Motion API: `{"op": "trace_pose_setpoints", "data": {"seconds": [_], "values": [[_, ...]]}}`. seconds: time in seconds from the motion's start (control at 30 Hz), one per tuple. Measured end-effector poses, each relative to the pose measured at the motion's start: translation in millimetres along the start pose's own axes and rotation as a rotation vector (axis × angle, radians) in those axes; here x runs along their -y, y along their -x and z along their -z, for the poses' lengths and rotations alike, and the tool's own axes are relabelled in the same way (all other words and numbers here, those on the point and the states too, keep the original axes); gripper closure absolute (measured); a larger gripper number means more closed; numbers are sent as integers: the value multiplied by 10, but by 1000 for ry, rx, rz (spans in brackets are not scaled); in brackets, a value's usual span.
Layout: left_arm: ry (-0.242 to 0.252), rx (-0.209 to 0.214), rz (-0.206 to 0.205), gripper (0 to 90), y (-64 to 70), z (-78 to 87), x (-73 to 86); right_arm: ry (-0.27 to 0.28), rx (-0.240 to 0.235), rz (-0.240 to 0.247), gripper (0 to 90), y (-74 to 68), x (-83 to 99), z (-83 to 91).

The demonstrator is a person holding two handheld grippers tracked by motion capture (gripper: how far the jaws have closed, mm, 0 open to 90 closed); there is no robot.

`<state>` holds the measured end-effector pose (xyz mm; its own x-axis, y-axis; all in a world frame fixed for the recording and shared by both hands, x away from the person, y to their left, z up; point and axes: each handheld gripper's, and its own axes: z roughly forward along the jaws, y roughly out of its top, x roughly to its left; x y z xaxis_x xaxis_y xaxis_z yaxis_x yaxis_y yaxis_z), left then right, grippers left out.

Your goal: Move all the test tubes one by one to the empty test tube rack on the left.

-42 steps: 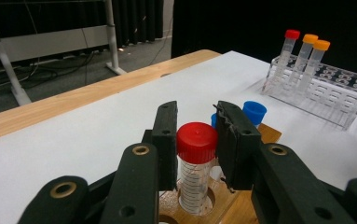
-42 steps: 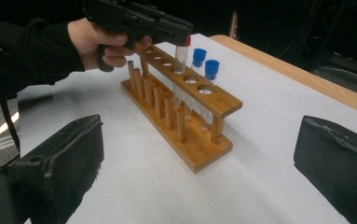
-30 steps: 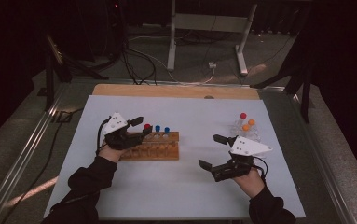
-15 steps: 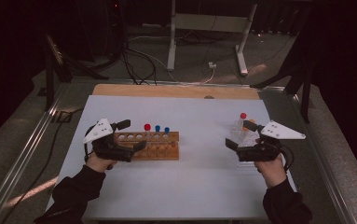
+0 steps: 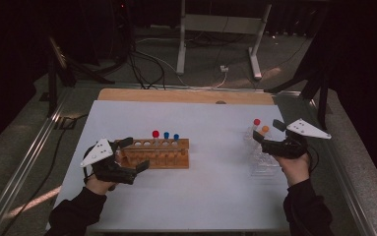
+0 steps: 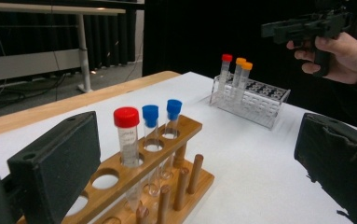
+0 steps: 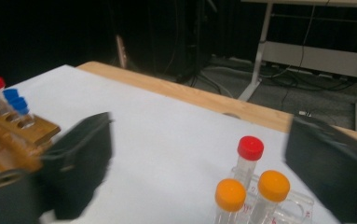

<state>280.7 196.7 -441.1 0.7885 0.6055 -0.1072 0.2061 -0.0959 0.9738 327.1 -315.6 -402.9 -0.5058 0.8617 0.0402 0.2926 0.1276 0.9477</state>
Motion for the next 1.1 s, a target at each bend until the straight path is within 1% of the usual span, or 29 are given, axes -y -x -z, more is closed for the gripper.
{"op": "trace_pose_setpoints", "data": {"seconds": [0.07, 0.1, 0.13, 0.17, 0.2, 0.23, 0.27, 0.33, 0.37, 0.43, 0.47, 0.5, 0.57, 0.6, 0.67, 0.7, 0.73, 0.77, 0.83, 0.87, 0.93, 0.97, 1.0, 1.07, 1.1], "values": [[2, -10, -2, 13, 5, 5, 21, 7, 47, -14, 148, -13, 0, -36], [2, -10, -1, 13, 6, 4, 30, 2, 69, -19, 170, -40, 1, -62], [4, -9, 1, 13, 6, 3, 39, -1, 90, -21, 214, -75, 3, -93], [2, -9, 3, 13, 6, 1, 46, 11, 105, -16, 230, -109, 8, -117], [-1, -9, 1, 13, 6, -1, 53, 15, 123, -12, 272, -139, 10, -145], [-3, -7, 1, 13, 6, 1, 59, 14, 137, -9, 290, -164, 9, -173], [-4, -8, 3, 13, 9, -4, 64, 11, 168, -12, 296, -197, 9, -200], [-6, -9, -4, 13, 11, -5, 68, 2, 225, -55, 291, -270, 17, -273], [-4, -5, 0, 13, 13, -7, 68, -6, 249, -64, 311, -309, 22, -312], [-2, -4, -4, 13, 19, -6, 68, -16, 282, -39, 343, -377, 23, -386], [-3, -1, -4, 13, 21, -6, 68, -26, 295, -29, 385, -392, 21, -421], [-4, 0, -6, 13, 26, -6, 70, -39, 302, -23, 405, -393, 17, -450], [-6, 0, -13, 13, 33, -2, 74, -57, 319, -29, 437, -368, -2, -487], [-7, 0, -13, 13, 34, -2, 74, -72, 313, -28, 465, -342, -21, -498], [-2, 1, -16, 13, 31, 1, 76, -102, 318, -18, 470, -276, -74, -510], [-2, 1, -14, 13, 30, 0, 76, -126, 301, -15, 485, -221, -113, -516], [-2, 1, -15, 13, 31, -1, 76, -136, 297, -9, 503, -190, -134, -516], [-1, 1, -15, 13, 32, 0, 76, -143, 311, -6, 506, -155, -161, -511], [-1, 3, -14, 13, 31, -2, 76, -189, 283, -12, 507, -69, -209, -529], [0, 2, -13, 13, 30, -2, 76, -203, 280, -18, 532, -36, -222, -541], [1, 5, -10, 13, 28, -3, 79, -238, 276, -13, 537, 20, -233, -570], [0, 4, -11, 13, 28, -4, 80, -245, 280, -18, 542, 46, -231, -582], [1, 5, -9, 13, 26, -4, 81, -257, 269, -25, 551, 69, -228, -594], [0, 3, -9, 13, 24, -4, 84, -272, 270, -33, 562, 110, -212, -616], [0, 5, -8, 13, 22, -3, 85, -279, 262, -38, 566, 125, -208, -624]]}}
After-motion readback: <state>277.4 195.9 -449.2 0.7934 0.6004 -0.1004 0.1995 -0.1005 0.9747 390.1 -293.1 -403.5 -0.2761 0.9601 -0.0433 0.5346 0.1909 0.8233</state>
